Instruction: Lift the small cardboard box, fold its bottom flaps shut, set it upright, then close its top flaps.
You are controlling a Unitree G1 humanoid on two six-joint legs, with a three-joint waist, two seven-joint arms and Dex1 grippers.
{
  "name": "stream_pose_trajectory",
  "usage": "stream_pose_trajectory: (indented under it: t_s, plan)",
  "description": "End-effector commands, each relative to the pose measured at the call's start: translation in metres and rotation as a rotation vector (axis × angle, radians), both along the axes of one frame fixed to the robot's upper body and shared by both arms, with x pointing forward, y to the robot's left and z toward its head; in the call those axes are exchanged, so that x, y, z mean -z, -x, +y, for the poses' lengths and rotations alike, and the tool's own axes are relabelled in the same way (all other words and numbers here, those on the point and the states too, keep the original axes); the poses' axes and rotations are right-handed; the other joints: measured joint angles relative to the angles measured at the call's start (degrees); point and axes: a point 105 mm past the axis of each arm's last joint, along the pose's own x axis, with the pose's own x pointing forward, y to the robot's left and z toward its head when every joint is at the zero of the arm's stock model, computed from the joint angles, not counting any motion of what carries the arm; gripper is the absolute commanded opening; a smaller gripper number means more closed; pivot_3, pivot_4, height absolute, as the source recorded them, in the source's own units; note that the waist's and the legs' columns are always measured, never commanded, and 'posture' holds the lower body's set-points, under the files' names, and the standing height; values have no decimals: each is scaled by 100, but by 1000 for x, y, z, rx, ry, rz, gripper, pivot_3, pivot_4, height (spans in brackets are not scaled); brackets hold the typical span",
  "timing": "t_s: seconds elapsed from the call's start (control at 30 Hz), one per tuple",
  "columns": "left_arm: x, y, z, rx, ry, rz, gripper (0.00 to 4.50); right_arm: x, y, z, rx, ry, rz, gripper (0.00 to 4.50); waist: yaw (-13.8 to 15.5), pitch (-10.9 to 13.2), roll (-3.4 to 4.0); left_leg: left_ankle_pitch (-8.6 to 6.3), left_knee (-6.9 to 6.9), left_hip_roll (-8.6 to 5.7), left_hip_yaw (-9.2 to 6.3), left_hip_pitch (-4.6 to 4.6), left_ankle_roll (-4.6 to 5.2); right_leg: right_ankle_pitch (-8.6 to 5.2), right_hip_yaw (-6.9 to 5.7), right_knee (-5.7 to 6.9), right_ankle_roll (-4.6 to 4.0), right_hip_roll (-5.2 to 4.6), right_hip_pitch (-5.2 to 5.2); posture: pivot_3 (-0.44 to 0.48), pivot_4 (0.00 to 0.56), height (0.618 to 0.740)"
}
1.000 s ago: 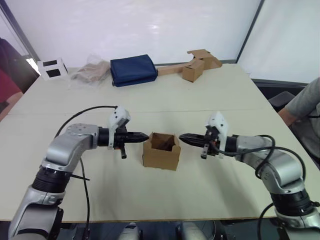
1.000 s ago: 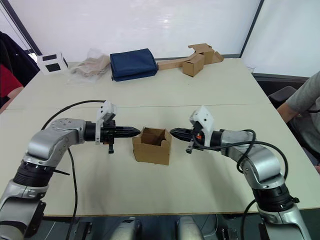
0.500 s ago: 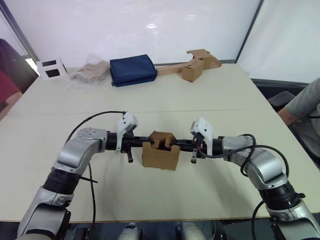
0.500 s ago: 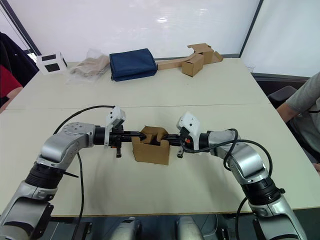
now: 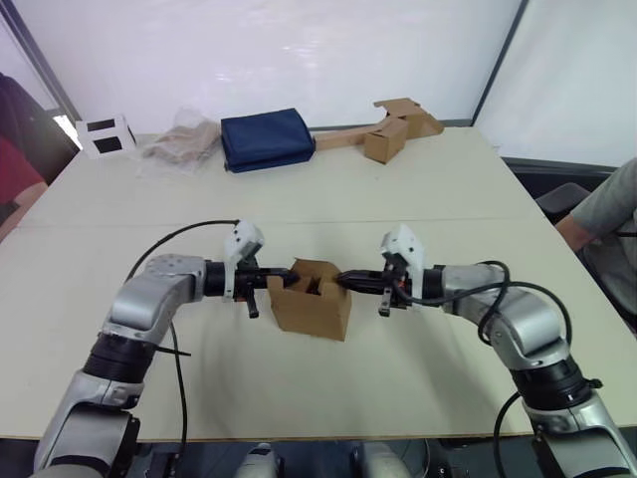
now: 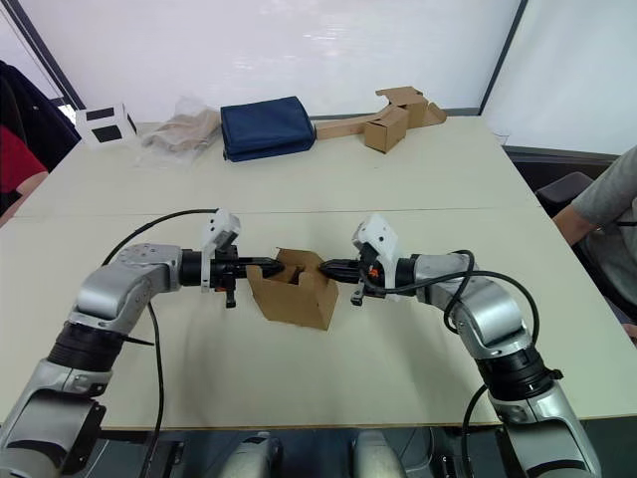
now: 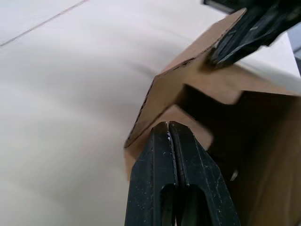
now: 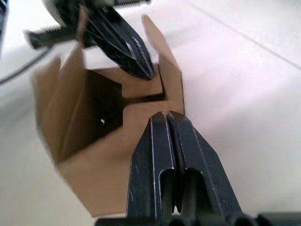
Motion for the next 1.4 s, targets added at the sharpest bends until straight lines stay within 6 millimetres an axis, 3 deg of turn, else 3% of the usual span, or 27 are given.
stream_pose_trajectory:
  t_s: [0.03, 0.23, 0.33, 0.53, 0.77, 1.4]
  plan:
    - [-27, -13, 13, -38, 60, -57, 8, -39, 10, -6, -32, -81, -63, 0, -2, 0, 0, 0, 1, 0, -1, 0, 0, 0, -1, 0, 0, 0, 0, 0, 150, 740]
    - [-31, -32, 17, -85, 65, -76, 8, -61, 19, -10, -26, -105, -100, 0, -13, 0, 1, 0, -2, 0, -3, -1, 0, 0, -2, 0, 0, 2, -2, 0, 150, 740]
    - [-15, -45, 15, -116, 13, -73, 8, -64, 31, -2, -67, -98, -95, 0, -11, 0, 1, 0, -2, -1, -3, -2, 0, 0, -3, -1, 0, 0, -3, 0, 150, 740]
    - [22, -55, 3, -107, -48, -17, 8, -50, 64, 28, -195, -31, -65, 0, -10, 0, 0, 0, -1, -1, -4, -4, 0, 0, -3, -1, 0, 1, -3, 0, 150, 740]
    - [37, -43, -10, -18, -36, 41, 8, -23, 78, 40, -227, 99, -61, 0, -16, 1, 0, 0, 1, -1, -7, -10, 0, 0, -4, 1, 0, 2, -10, 0, 150, 740]
    - [35, -16, -2, -17, -26, 79, 8, -1, 45, 37, -139, 223, -180, 0, -9, 0, -1, 0, 2, -1, -9, -9, 0, 0, -5, 1, 0, 1, -9, 0, 150, 740]
